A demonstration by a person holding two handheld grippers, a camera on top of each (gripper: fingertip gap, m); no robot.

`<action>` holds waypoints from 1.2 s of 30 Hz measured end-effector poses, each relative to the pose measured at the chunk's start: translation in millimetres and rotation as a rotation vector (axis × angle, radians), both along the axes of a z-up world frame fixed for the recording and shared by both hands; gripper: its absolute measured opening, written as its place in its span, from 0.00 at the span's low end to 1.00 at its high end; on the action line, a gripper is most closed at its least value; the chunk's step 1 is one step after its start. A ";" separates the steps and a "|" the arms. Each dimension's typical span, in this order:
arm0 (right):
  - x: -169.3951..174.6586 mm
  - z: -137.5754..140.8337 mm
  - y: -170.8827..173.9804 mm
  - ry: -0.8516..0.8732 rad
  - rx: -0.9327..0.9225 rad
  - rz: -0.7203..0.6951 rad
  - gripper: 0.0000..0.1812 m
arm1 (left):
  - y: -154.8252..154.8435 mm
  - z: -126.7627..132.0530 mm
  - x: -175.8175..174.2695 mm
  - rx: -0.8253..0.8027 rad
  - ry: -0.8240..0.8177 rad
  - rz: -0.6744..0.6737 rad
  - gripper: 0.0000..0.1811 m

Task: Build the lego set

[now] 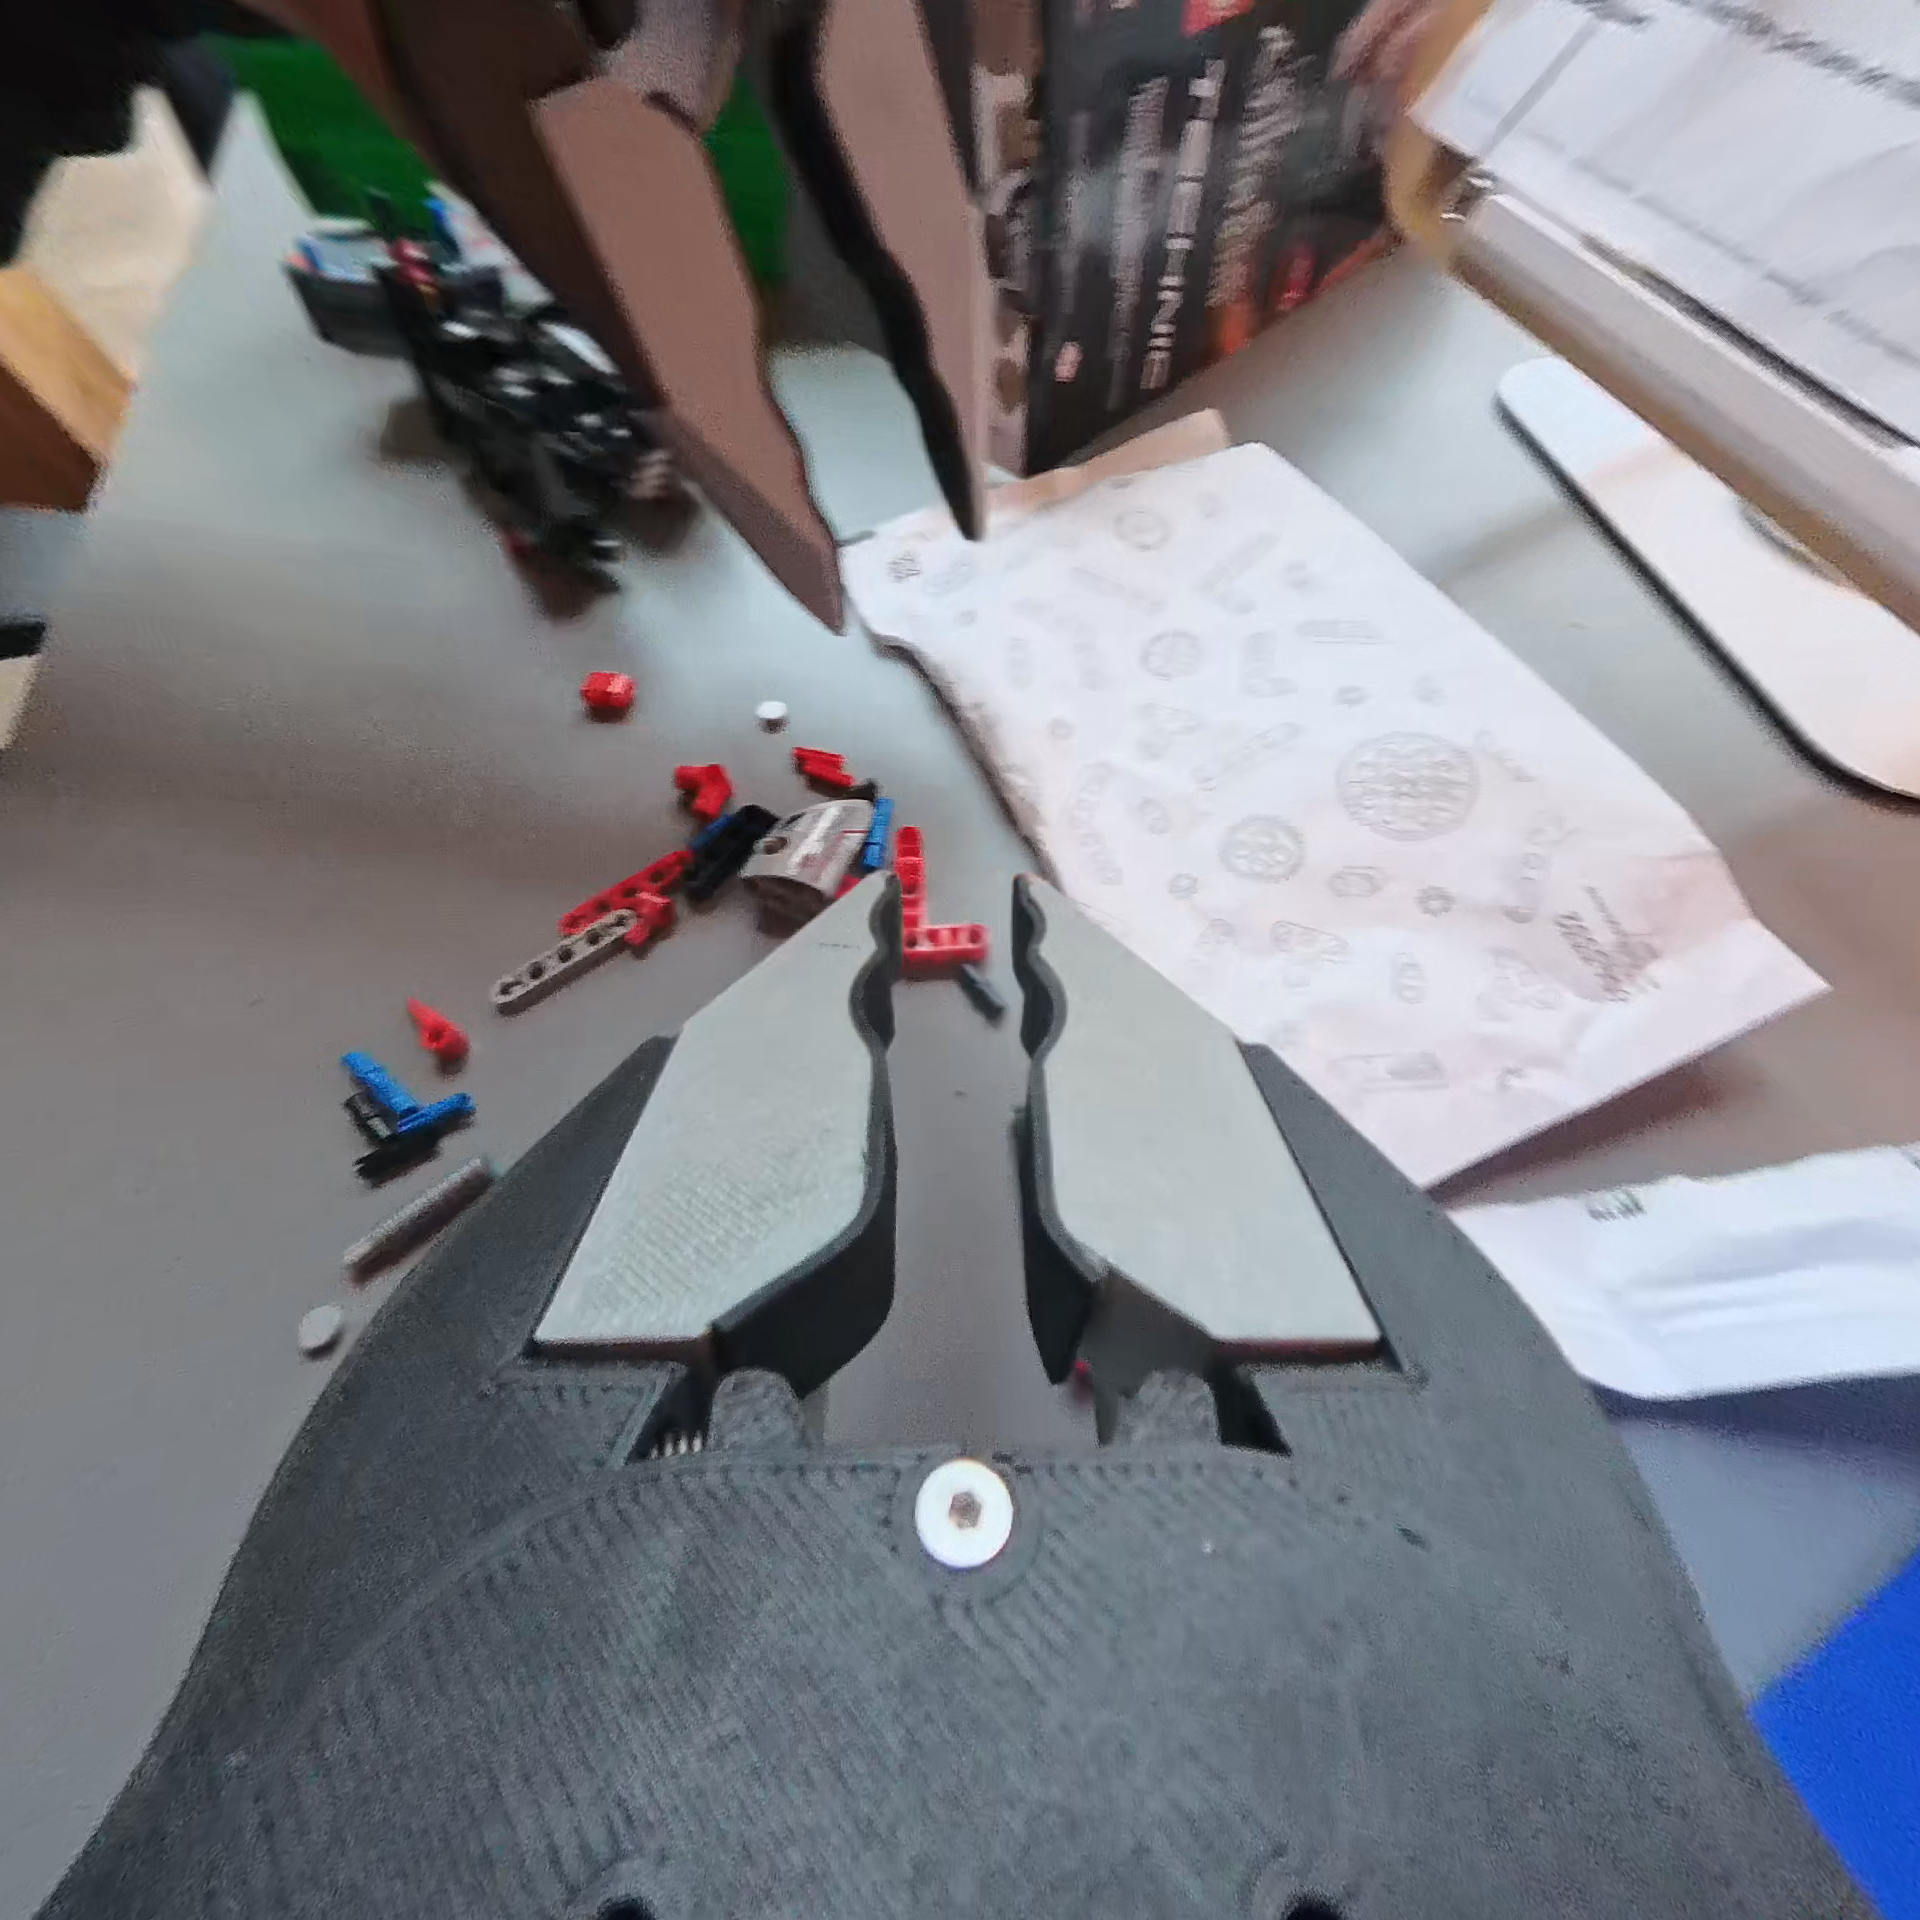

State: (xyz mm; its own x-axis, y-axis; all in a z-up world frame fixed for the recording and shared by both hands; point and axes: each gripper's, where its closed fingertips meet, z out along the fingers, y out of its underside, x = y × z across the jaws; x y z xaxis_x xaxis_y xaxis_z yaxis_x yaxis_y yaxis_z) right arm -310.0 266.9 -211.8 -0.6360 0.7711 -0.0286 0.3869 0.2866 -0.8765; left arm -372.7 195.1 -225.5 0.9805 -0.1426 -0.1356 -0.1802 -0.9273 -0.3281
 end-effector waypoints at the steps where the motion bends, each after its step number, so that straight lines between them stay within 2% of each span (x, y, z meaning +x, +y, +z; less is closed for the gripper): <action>1: -1.5 -0.4 3.8 -0.002 -0.001 -0.018 0.10 | 0.5 -0.7 -2.4 -0.005 0.026 -0.008 0.22; 3: -1.6 -0.2 5.1 -0.009 -0.019 -0.022 0.10 | 3.3 -5.0 -4.1 -0.012 0.056 -0.046 0.21; 5: -1.9 -0.8 6.1 -0.008 -0.010 -0.032 0.10 | 0.8 -8.1 -10.8 -0.031 0.078 -0.042 0.14; 8: -1.6 -0.9 6.2 0.005 0.018 -0.037 0.10 | -11.9 1.6 -10.8 -0.033 0.059 -0.021 0.11; 10: -1.2 0.8 5.5 0.010 0.020 -0.035 0.10 | -30.6 13.2 -8.2 -0.045 0.067 -0.019 0.14; 13: -0.9 3.1 6.2 0.013 0.011 -0.037 0.10 | -74.2 27.7 -5.1 -0.101 0.098 0.013 0.20; 15: -0.5 5.0 6.7 0.017 0.005 -0.036 0.10 | -104.0 36.0 -1.9 -0.116 0.087 0.050 0.29; 16: -0.4 5.7 7.1 0.019 0.003 -0.038 0.10 | -117.2 40.1 -0.8 -0.112 0.077 0.074 0.33; 19: -2.3 5.0 10.4 0.015 0.004 -0.060 0.10 | -140.8 57.9 0.5 -0.019 0.078 0.151 0.34; 22: -6.3 -2.0 16.2 -0.014 0.012 -0.101 0.13 | -127.2 67.4 33.7 0.128 0.013 0.146 0.31; 23: -7.0 -4.6 16.5 -0.025 0.014 -0.104 0.14 | -116.5 64.9 43.8 0.157 0.016 0.128 0.25; 25: -8.3 -8.0 15.5 -0.032 0.016 -0.106 0.16 | -91.8 49.9 58.0 0.154 0.029 0.073 0.11; 27: -8.5 -11.0 13.8 -0.040 0.024 -0.105 0.16 | -61.8 30.6 62.9 0.122 0.016 0.033 0.14; 30: -8.5 -13.2 12.8 -0.037 0.046 -0.108 0.16 | -19.1 2.1 35.0 0.043 0.060 0.030 0.15; 31: -8.6 -12.8 13.4 -0.033 0.052 -0.112 0.16 | -11.2 -9.1 21.6 -0.012 0.080 0.030 0.18; 33: -8.6 -10.6 15.3 -0.027 0.046 -0.120 0.16 | -7.1 -30.6 -1.5 -0.147 0.114 0.024 0.24; 36: -7.6 -4.0 19.3 -0.015 0.019 -0.126 0.16 | -1.7 -40.5 -16.2 -0.206 0.107 0.005 0.19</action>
State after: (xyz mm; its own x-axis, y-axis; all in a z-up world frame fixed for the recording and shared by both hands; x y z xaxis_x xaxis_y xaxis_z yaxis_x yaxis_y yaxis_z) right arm -317.6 286.2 -215.8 -0.5340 0.8452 -0.0217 0.4340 0.2520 -0.8650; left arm -388.9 193.4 -265.9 0.9629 -0.1729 -0.2073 -0.1988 -0.9737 -0.1111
